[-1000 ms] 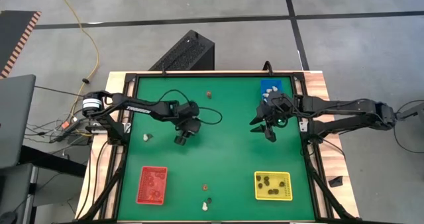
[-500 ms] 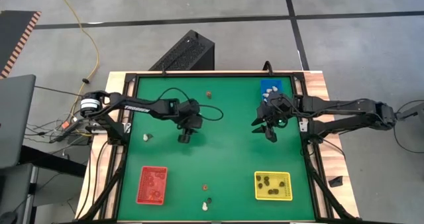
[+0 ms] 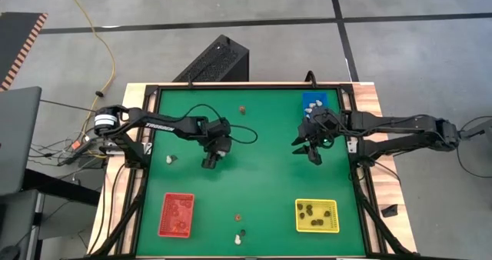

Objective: Sort Halloween decoration
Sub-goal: Put the white skull toy into the blue bin

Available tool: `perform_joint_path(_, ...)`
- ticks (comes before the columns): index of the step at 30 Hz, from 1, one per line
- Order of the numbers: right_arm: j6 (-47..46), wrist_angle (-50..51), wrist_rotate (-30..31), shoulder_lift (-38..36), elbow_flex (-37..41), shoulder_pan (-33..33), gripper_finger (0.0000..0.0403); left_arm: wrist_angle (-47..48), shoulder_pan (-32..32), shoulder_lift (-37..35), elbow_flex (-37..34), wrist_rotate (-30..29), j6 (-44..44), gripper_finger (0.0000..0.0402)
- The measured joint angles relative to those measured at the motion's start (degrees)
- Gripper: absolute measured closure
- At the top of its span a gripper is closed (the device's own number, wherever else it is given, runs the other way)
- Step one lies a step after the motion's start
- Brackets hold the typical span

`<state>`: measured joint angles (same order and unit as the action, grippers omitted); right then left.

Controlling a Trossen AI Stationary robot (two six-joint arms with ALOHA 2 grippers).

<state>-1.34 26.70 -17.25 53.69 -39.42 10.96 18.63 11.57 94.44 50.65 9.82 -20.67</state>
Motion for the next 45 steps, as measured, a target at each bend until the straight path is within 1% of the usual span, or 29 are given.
perform_joint_path(7,-0.1,0.0,0.9,0.0,0.0,-0.4,0.0210,-1.4,0.0,3.4,0.2,-0.1,-1.1,0.0214)
perform_joint_path(15,-0.2,-0.1,1.0,0.0,0.0,-0.4,0.0210,0.3,0.2,3.5,0.2,-0.1,-2.9,0.0219)
perform_joint_path(18,-0.2,-0.2,0.9,0.0,0.0,-0.4,0.0210,1.1,0.6,3.5,0.2,-0.2,-3.7,0.0240)
perform_joint_path(24,-0.4,-0.3,0.9,0.0,0.0,-0.4,0.0210,1.9,1.5,3.5,0.1,-0.2,-3.8,0.0310)
perform_joint_path(27,-0.6,-0.3,0.9,0.0,0.0,-0.4,0.0210,2.0,1.6,3.5,0.1,-0.1,-3.8,0.0331)
perform_joint_path(30,-0.9,-0.4,1.0,0.0,0.0,-0.4,0.0210,2.0,1.7,3.3,0.1,0.0,-4.2,0.0329)
perform_joint_path(33,-1.7,-0.3,2.1,0.0,0.0,-0.4,0.0210,0.8,1.7,3.1,0.1,0.3,-4.8,0.0311)
perform_joint_path(36,-1.7,-0.3,2.4,0.0,0.0,-0.4,0.0210,-1.4,1.7,2.8,0.6,1.0,-5.1,0.0307)
perform_joint_path(38,-1.7,-0.5,2.8,0.0,0.0,-0.4,0.0210,-6.8,1.7,2.8,0.9,2.1,-5.0,0.0313)
perform_joint_path(40,-1.7,-1.2,4.5,0.0,0.0,-0.4,0.0210,-16.8,1.7,2.8,1.0,3.2,-4.1,0.0322)
perform_joint_path(42,-1.5,-2.0,5.8,0.0,0.0,-0.4,0.0210,-30.3,1.7,4.4,0.9,3.4,-2.3,0.0329)
perform_joint_path(45,-0.7,-3.3,6.1,0.0,0.0,-0.4,0.0210,-51.0,1.7,10.0,1.3,3.2,2.8,0.0331)
